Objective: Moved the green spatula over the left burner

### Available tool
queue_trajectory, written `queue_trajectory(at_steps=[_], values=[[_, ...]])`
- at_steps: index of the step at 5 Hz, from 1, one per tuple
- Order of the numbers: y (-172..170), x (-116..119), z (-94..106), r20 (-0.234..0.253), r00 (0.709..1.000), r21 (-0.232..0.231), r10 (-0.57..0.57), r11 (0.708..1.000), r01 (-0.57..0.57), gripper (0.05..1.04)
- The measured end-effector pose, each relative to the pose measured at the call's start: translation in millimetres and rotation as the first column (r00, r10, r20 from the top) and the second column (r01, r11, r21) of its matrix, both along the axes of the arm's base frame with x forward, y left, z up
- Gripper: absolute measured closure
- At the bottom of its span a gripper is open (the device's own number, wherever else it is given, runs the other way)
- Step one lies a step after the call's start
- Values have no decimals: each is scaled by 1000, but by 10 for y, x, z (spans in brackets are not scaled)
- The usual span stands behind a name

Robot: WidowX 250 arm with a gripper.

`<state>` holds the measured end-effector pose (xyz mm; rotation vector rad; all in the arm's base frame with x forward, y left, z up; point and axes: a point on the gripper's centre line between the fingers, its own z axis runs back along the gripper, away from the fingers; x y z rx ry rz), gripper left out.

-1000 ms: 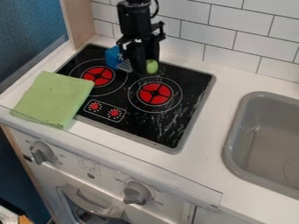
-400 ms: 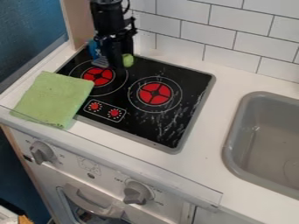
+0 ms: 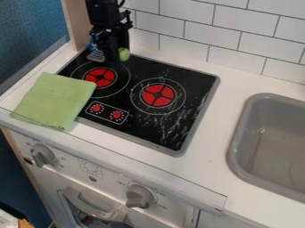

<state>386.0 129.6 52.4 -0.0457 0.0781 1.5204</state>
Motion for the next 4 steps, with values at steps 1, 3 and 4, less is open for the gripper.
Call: queue_trajectory(at_steps=[1,3,4], values=[[36,55,42,20,1000,9,-1,1000,0,704],[5,-53,-91,-15,1000,1,2,1000,-2,704],[-102,-194,46,15,1000,26,-8,1000,8,704]])
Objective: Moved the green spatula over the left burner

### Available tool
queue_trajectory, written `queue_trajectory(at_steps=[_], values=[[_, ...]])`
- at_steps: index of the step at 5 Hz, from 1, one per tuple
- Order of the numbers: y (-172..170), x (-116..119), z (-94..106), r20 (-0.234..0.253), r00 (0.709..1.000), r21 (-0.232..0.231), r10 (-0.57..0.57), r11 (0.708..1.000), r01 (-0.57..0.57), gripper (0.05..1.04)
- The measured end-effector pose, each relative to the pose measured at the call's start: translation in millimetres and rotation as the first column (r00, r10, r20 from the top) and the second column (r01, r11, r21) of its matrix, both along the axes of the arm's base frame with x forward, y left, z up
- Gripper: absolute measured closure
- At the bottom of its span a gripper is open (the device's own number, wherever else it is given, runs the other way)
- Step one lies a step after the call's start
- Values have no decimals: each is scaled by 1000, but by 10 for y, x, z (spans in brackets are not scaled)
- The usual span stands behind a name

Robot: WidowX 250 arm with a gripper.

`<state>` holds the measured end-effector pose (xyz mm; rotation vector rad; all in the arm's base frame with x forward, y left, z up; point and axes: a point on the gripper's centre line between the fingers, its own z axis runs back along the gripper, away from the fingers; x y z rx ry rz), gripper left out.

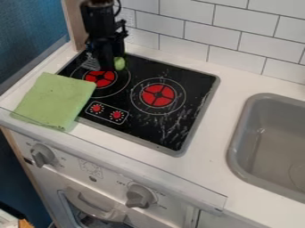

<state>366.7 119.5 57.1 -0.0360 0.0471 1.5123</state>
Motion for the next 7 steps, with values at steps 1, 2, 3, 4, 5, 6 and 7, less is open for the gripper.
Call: queue_trajectory(at_steps=[1,2,3,4,5,6,7], values=[[-135,-121,-10,5,1000,53,-20,998,19,673],[-140,-177,-17,0,1000,99,-18,995,18,579],[-114,-217,-46,-15,1000,119,4,993,-3,277],[-122,-228,-53,-26,1000,130,6,991,-2,75],[-148,-237,-48,-40,999,137,-4,991,9,76],[-192,-245,-37,-55,998,142,-18,989,26,83],[-238,-208,318,-7,999,202,-40,979,40,83]])
